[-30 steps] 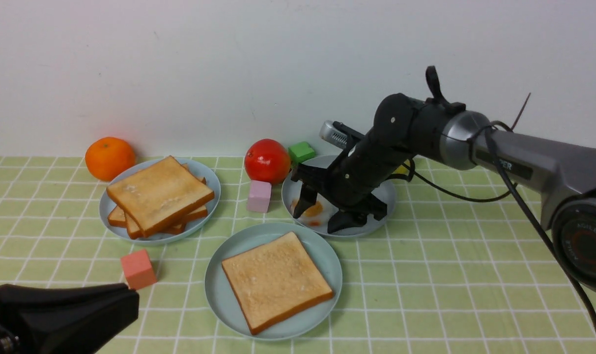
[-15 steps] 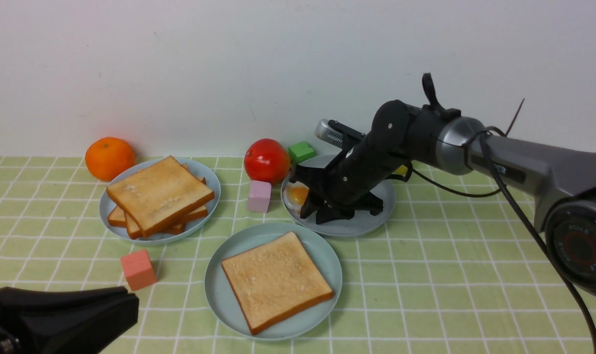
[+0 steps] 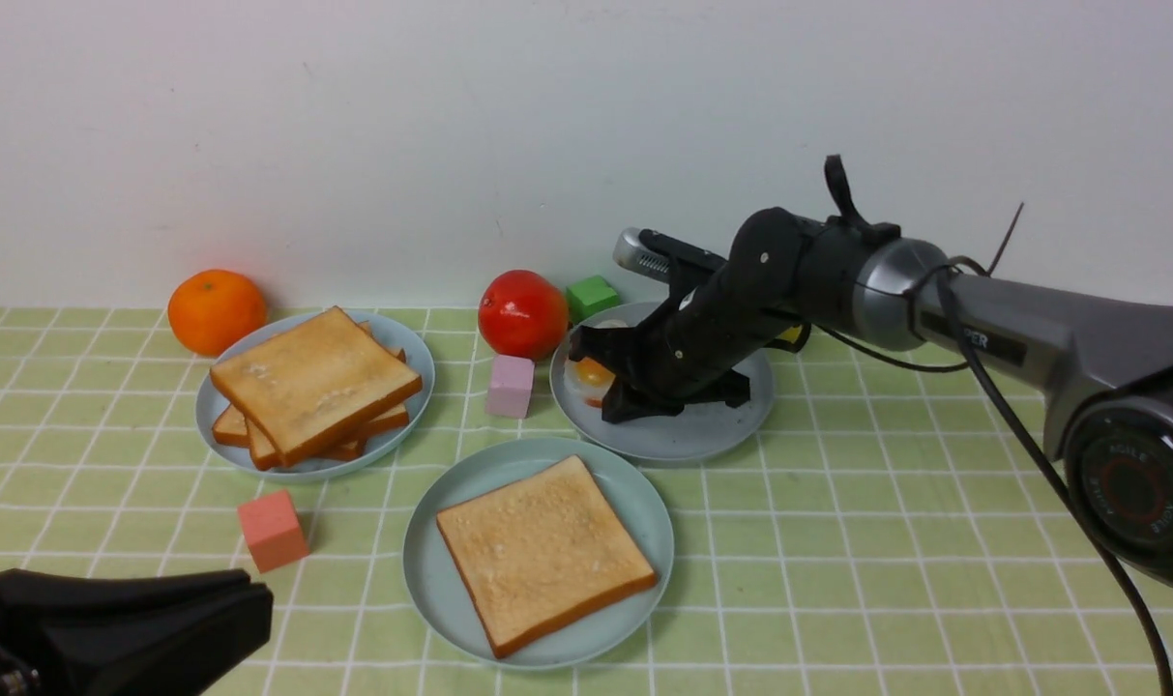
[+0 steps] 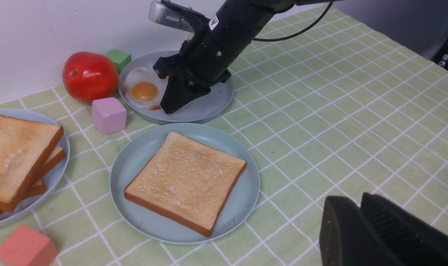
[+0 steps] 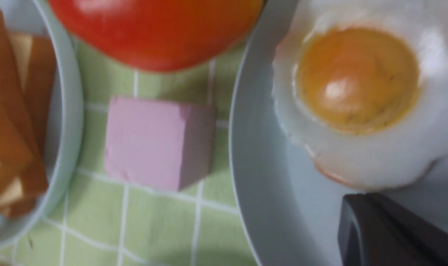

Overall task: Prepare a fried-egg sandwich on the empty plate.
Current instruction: Use the right arm to grab a fried egg

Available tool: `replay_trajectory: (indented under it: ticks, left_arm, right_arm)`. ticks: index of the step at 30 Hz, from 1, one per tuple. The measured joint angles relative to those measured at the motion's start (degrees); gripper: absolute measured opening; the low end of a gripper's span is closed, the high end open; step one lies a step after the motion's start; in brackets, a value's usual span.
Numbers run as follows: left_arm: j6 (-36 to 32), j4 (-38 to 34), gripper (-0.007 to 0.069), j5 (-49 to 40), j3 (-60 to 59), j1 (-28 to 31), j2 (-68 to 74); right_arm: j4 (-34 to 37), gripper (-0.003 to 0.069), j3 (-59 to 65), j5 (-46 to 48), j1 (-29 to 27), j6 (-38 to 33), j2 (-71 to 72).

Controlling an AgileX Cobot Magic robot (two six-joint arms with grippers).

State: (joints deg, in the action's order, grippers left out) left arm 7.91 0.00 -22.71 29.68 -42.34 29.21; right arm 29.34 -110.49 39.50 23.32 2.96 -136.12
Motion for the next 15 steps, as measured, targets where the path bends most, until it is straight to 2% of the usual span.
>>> replay_trajectory:
  ticks: [5, 7, 15]
  left_arm:
    - [0.0, 0.0, 0.0078, 0.0, 0.0, 0.0, 0.0]
    - [0.0, 0.0, 0.0078, 0.0, 0.0, 0.0, 0.0]
    - [0.0, 0.97, 0.008, 0.0, 0.0, 0.0, 0.0]
  right_arm:
    - [-3.19, 0.0003, 0.06, 3.36, 0.0, -3.38, 3.54]
    - [-6.94, 0.0006, 0.06, 4.15, 0.0, -3.85, 6.32]
    - [-17.78, 0.0024, 0.0, 4.73, 0.0, -1.47, 11.55]
